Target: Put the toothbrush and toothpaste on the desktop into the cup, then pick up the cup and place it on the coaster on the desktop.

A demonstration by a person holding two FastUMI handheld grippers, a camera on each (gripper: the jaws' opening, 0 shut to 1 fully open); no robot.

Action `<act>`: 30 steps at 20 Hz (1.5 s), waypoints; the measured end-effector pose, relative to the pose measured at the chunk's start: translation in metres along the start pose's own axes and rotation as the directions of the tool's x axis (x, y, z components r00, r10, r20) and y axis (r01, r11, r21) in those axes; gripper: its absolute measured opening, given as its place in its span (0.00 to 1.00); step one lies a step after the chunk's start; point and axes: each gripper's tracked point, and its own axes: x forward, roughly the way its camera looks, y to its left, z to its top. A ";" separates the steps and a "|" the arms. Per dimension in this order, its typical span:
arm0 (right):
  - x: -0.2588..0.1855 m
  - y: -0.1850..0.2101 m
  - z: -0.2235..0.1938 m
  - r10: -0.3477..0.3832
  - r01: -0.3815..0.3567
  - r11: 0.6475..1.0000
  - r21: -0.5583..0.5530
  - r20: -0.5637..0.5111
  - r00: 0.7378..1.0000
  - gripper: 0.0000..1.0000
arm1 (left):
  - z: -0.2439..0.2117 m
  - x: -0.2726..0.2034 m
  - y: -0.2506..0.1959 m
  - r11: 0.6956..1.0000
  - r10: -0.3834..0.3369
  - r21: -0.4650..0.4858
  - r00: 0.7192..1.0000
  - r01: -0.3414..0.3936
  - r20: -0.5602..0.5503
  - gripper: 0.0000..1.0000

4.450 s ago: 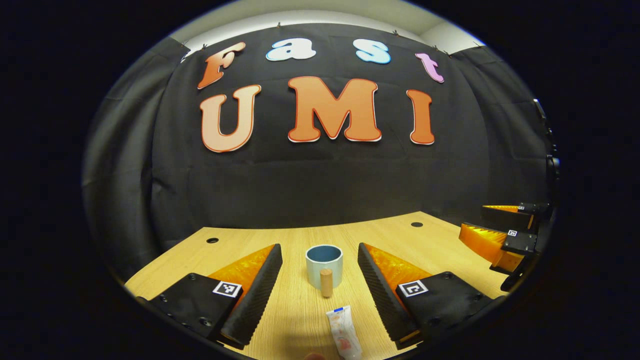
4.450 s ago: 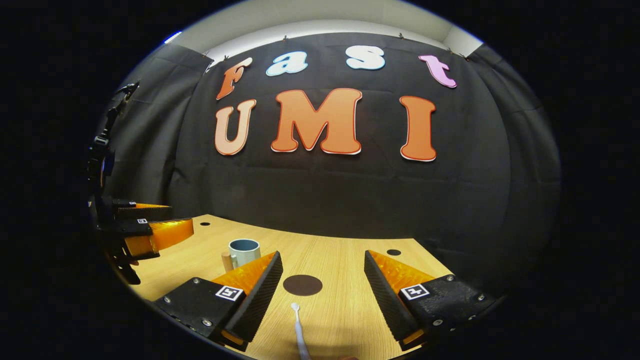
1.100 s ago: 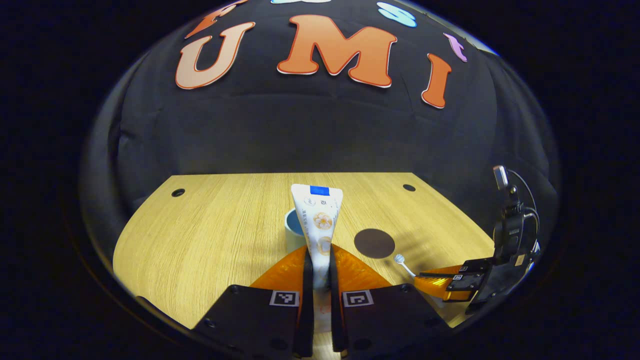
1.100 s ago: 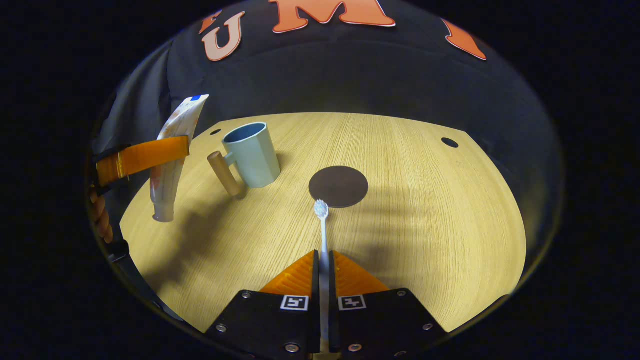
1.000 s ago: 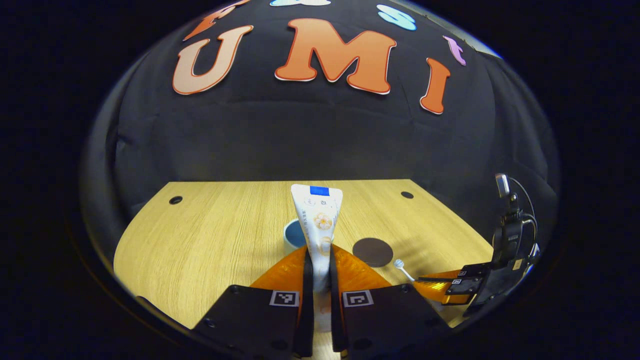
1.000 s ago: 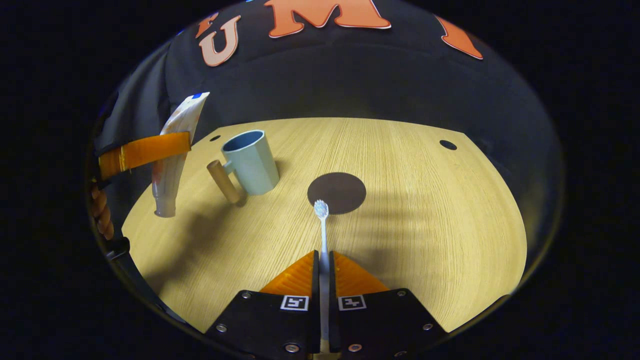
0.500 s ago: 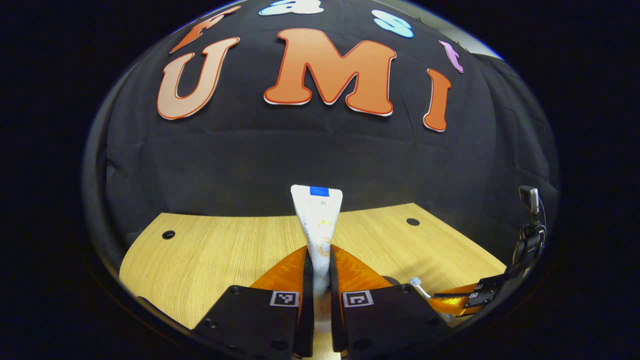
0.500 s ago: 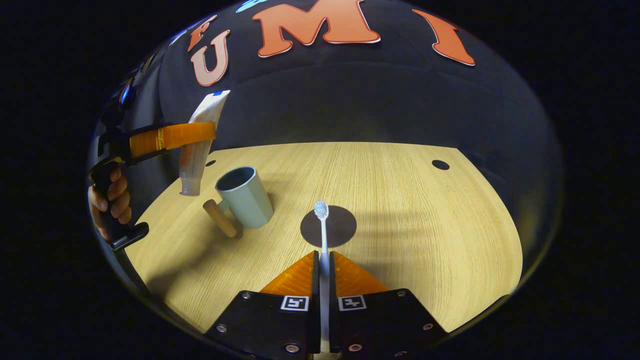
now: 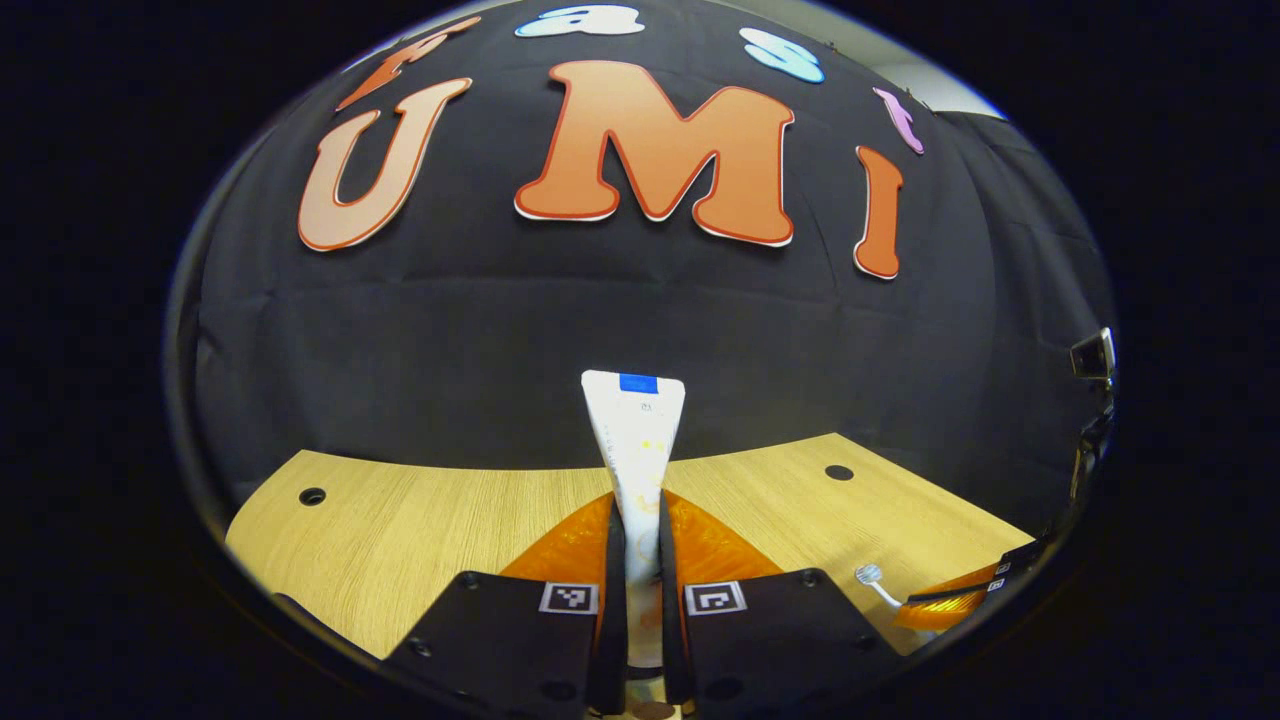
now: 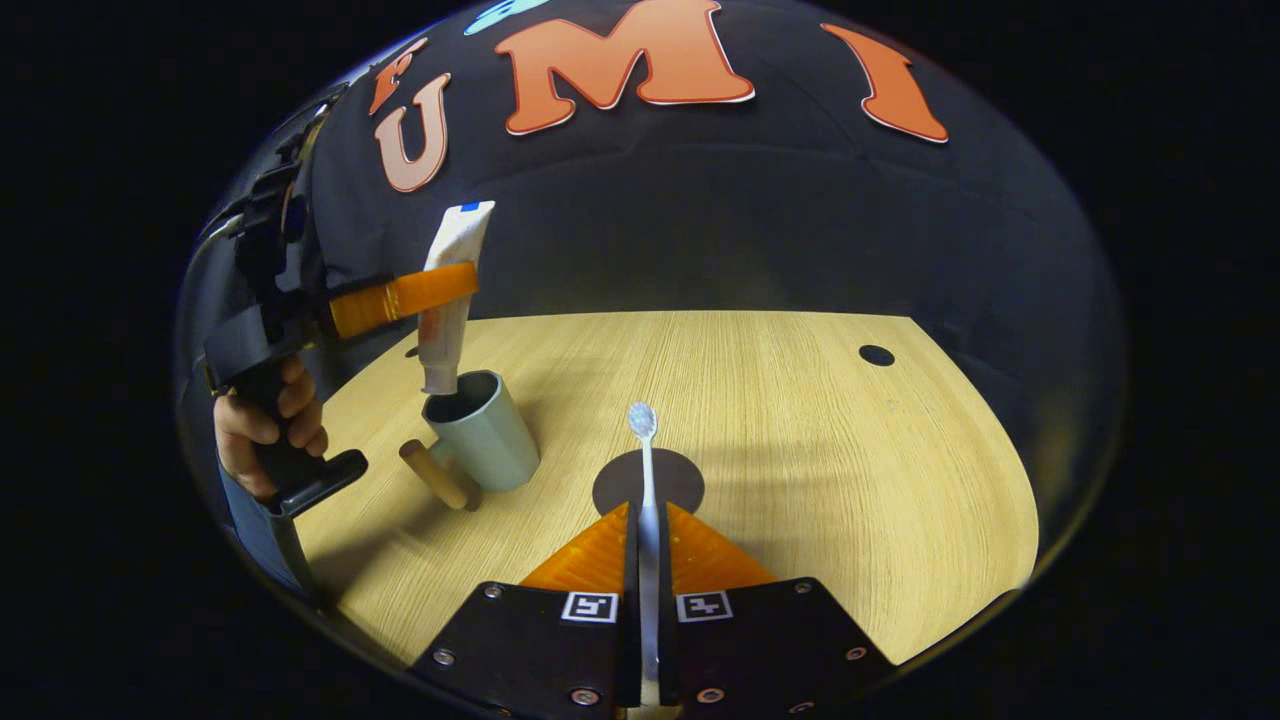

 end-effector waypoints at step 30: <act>0.022 0.116 0.138 0.263 -0.337 0.940 0.052 0.518 0.814 0.07 | -0.049 -0.109 0.051 0.994 0.064 -0.081 0.994 -0.071 -0.083 0.82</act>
